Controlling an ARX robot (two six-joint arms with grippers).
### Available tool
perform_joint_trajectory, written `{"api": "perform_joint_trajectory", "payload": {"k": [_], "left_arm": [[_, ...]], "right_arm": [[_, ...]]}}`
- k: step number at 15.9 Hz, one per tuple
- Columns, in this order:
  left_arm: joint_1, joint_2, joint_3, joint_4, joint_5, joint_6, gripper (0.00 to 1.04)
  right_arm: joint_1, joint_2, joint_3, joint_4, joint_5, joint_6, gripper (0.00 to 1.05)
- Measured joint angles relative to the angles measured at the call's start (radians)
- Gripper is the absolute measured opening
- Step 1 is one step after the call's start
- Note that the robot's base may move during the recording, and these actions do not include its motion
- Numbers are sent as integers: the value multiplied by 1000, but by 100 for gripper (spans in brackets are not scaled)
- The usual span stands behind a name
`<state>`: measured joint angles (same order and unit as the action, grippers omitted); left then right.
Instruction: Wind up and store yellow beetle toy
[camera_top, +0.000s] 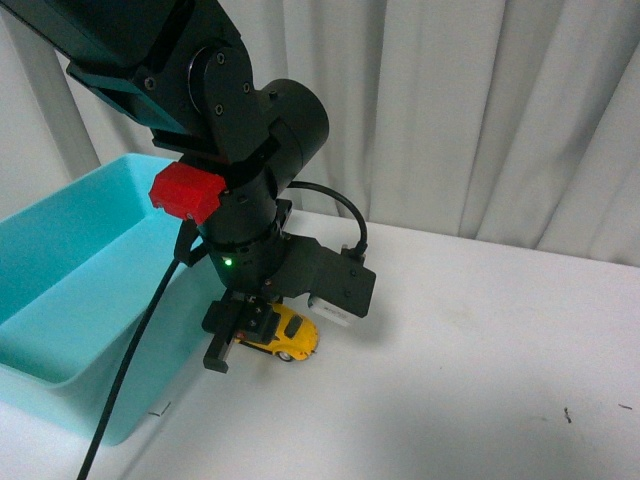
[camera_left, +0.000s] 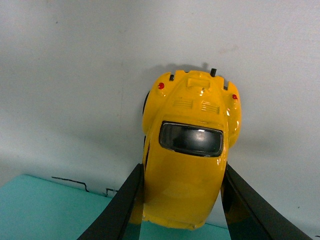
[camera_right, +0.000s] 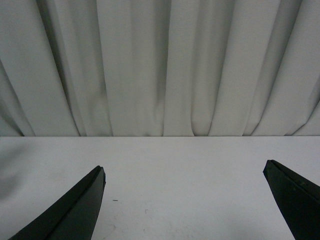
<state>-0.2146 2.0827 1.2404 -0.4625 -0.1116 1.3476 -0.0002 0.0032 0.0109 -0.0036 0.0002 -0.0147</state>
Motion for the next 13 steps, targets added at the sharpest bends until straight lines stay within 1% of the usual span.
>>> {"api": "perform_joint_trajectory", "payload": {"k": [2, 3, 4, 5, 7, 9, 11, 12, 13], "left_arm": [[-5, -13, 0, -40, 48, 48, 38], [-13, -31, 0, -94, 107, 40, 37], [-21, -56, 7, -149, 174, 7, 37], [-21, -102, 34, -210, 261, -44, 37], [9, -208, 121, -290, 416, -126, 36], [86, -310, 194, -330, 537, -196, 36], [193, -345, 253, -358, 611, -250, 36], [279, -341, 283, -357, 611, -293, 35], [343, -334, 298, -335, 568, -330, 34]], "right_arm": [[0, 0, 0, 0, 0, 0, 98], [0, 0, 0, 0, 0, 0, 98], [0, 0, 0, 0, 0, 0, 98], [0, 0, 0, 0, 0, 0, 98], [0, 0, 0, 0, 0, 0, 98], [0, 0, 0, 0, 0, 0, 98], [0, 0, 0, 0, 0, 0, 98], [0, 0, 0, 0, 0, 0, 98], [0, 0, 0, 0, 0, 0, 98]]}}
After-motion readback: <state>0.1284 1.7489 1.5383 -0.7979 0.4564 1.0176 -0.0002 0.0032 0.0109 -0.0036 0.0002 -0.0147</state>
